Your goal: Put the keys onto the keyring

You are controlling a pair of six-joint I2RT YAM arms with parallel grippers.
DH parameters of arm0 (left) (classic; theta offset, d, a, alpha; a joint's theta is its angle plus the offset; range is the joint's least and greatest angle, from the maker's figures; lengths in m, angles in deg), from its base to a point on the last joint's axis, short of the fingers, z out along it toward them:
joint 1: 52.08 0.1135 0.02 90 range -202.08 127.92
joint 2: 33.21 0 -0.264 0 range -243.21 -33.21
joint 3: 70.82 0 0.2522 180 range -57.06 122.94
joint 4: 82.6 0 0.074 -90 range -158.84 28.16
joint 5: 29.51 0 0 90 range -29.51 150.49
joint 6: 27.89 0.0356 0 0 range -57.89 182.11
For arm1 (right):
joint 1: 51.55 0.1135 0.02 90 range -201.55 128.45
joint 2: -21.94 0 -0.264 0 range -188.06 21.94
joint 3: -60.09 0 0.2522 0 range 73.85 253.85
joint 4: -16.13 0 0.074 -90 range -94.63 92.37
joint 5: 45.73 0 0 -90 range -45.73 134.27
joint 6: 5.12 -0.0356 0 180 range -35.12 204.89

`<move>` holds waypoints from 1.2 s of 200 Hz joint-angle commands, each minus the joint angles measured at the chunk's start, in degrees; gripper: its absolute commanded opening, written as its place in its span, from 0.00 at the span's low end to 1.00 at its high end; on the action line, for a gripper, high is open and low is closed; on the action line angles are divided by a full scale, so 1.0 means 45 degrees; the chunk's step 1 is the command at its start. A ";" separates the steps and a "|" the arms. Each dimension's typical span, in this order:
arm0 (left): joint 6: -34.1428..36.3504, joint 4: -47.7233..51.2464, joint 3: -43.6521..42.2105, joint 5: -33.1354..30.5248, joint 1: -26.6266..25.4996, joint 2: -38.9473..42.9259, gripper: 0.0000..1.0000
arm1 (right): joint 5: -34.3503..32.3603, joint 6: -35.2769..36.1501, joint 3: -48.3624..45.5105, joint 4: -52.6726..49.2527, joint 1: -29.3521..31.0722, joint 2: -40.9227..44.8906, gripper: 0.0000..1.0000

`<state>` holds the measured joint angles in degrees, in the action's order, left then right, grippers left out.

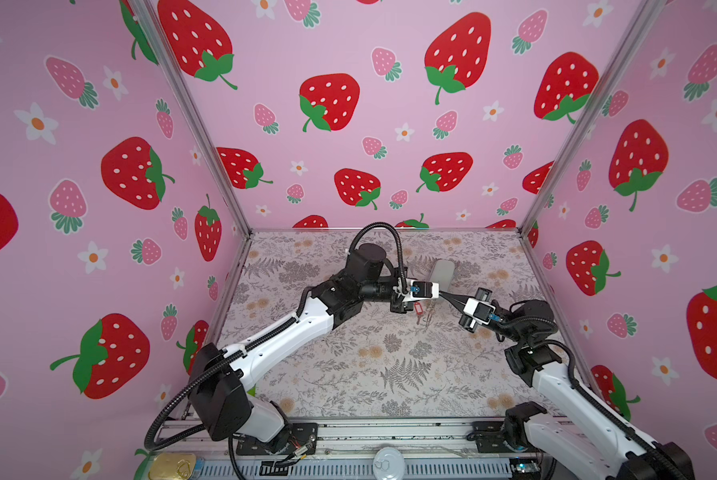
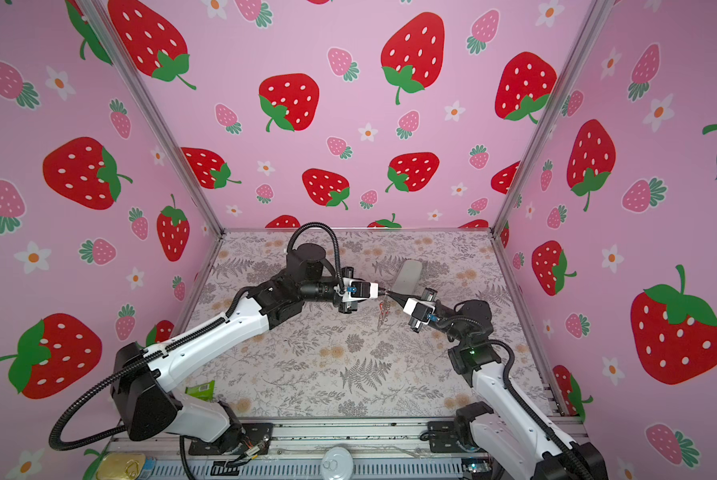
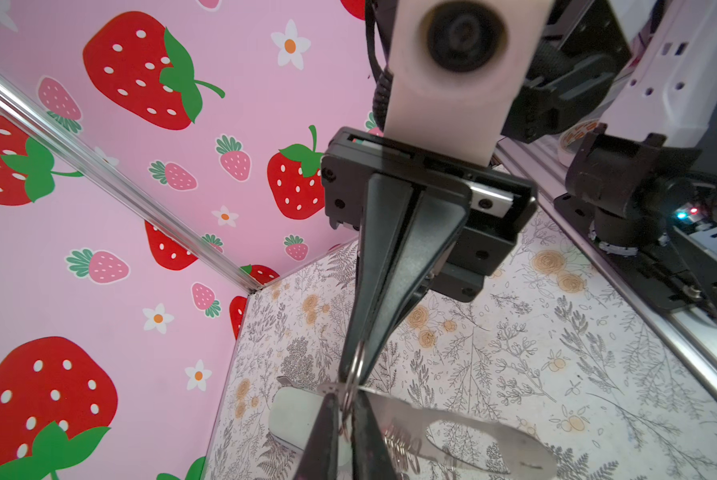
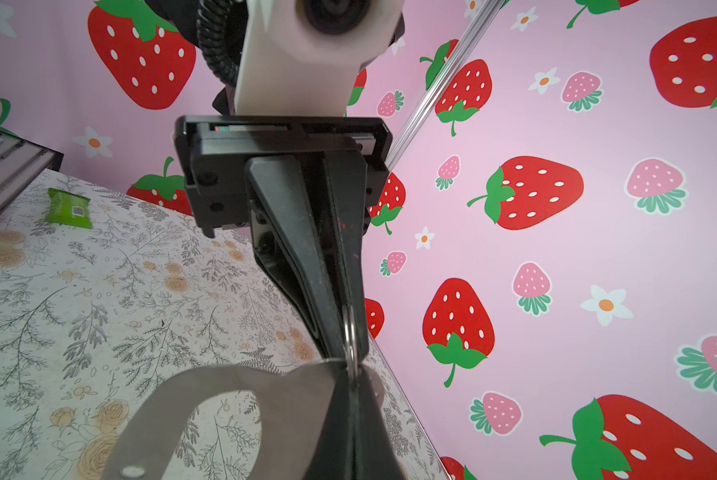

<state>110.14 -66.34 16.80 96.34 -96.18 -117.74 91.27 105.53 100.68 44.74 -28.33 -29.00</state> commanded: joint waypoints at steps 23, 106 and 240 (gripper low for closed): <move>-0.0883 -0.0265 -0.0288 -0.0270 0.0840 0.0453 0.32 | -0.0433 0.0319 -0.0212 0.0252 -0.0175 0.0121 0.01; -0.4018 -0.0655 -0.1182 -0.0763 0.2181 -0.1156 0.34 | -0.2793 0.0557 -0.0926 -0.1167 -0.0346 0.1793 0.01; -0.3415 0.1111 0.1766 -0.4975 0.0198 -0.7363 0.31 | -0.5241 0.1066 -0.0716 -0.4491 -0.0356 0.4771 0.02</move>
<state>92.55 -63.91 21.02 78.73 -93.75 -148.69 68.46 109.18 95.63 26.57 -29.70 -8.78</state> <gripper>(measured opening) 0.303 0.044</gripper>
